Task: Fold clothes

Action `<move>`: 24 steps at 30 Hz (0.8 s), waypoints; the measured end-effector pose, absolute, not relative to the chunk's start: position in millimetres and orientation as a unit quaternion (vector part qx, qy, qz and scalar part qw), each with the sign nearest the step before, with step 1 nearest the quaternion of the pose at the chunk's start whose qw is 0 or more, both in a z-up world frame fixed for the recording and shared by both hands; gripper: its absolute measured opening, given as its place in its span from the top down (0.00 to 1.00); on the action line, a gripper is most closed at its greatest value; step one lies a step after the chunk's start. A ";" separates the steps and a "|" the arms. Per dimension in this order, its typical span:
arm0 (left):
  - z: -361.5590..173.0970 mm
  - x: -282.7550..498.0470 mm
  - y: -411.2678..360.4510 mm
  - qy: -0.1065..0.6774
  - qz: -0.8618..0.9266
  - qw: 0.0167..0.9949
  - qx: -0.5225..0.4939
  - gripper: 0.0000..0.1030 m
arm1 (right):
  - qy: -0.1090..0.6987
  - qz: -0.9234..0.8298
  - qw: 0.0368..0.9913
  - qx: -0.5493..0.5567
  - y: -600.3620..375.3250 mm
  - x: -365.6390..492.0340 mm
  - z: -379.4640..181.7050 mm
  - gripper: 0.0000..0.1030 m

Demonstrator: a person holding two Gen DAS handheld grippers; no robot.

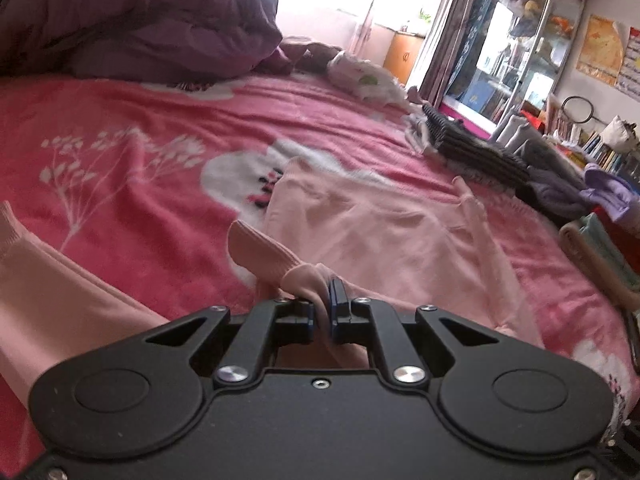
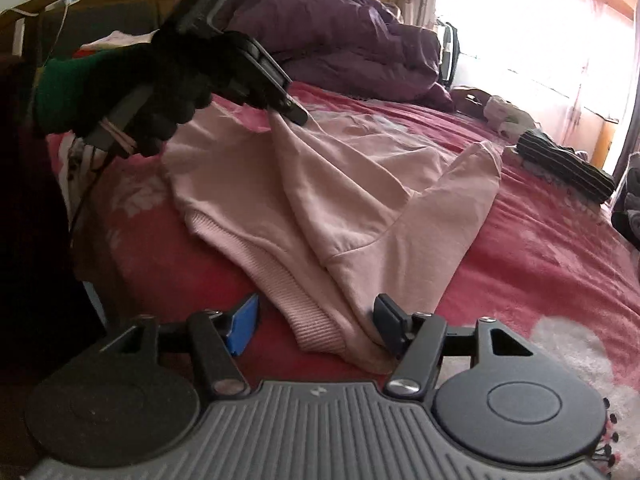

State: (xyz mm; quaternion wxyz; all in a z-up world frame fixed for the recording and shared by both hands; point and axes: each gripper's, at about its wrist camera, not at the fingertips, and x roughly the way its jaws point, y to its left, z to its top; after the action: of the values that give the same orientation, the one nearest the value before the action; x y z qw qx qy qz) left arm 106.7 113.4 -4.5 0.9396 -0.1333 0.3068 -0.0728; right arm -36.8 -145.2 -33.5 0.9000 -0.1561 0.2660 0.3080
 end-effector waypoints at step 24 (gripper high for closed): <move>-12.4 109.8 126.0 0.330 -0.073 0.930 -0.147 0.82 | 0.247 0.318 0.914 0.059 -191.0 50.8 27.4 0.37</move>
State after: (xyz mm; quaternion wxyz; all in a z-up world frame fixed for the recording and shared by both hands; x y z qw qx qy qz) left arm 109.8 126.0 -12.4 0.9297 -0.1473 0.3296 -0.0731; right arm 50.8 -191.0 27.4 0.9137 0.0589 0.2466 0.3175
